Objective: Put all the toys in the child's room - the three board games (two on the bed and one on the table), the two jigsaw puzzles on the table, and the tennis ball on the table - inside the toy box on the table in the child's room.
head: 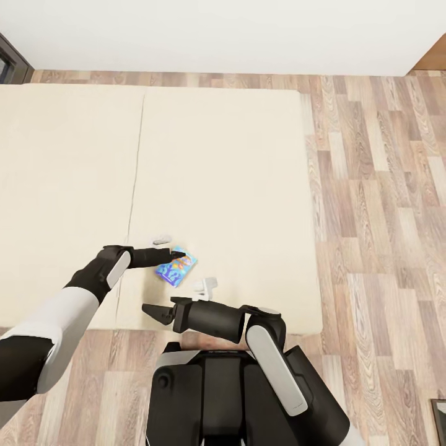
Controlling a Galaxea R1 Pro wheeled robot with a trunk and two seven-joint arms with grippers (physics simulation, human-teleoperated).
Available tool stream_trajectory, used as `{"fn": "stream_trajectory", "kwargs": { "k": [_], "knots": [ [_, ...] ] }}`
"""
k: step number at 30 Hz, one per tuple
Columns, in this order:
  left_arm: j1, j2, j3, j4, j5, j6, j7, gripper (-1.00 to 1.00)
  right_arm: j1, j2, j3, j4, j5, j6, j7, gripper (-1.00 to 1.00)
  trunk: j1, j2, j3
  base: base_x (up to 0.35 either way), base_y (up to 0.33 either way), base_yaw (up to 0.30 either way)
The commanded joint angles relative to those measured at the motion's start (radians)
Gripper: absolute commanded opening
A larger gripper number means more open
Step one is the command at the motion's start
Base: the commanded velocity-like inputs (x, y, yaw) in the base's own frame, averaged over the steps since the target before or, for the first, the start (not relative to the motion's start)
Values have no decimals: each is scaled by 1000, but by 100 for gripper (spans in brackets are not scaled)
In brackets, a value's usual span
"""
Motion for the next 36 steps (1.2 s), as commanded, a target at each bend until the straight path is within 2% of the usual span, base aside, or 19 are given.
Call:
{"fn": "stream_trajectory", "kwargs": {
  "k": [1,12,23,36],
  "knots": [
    [-1,1,-5,-1,7,5,1,100,0,0,-1,0,3,4,4,100,1,-2,-1,-11,-177,0],
    [0,2,-5,-1,7,5,1,100,0,0,-1,0,4,4,4,100,1,-2,-1,-2,-197,0],
    [0,5,-4,-2,7,5,1,100,0,0,-1,0,5,4,4,100,1,-2,-1,0,-44,0],
    [-2,72,-2,-8,7,33,3,100,0,0,-1,0,4,4,4,100,1,-2,-1,0,-2,0]
  ]
}}
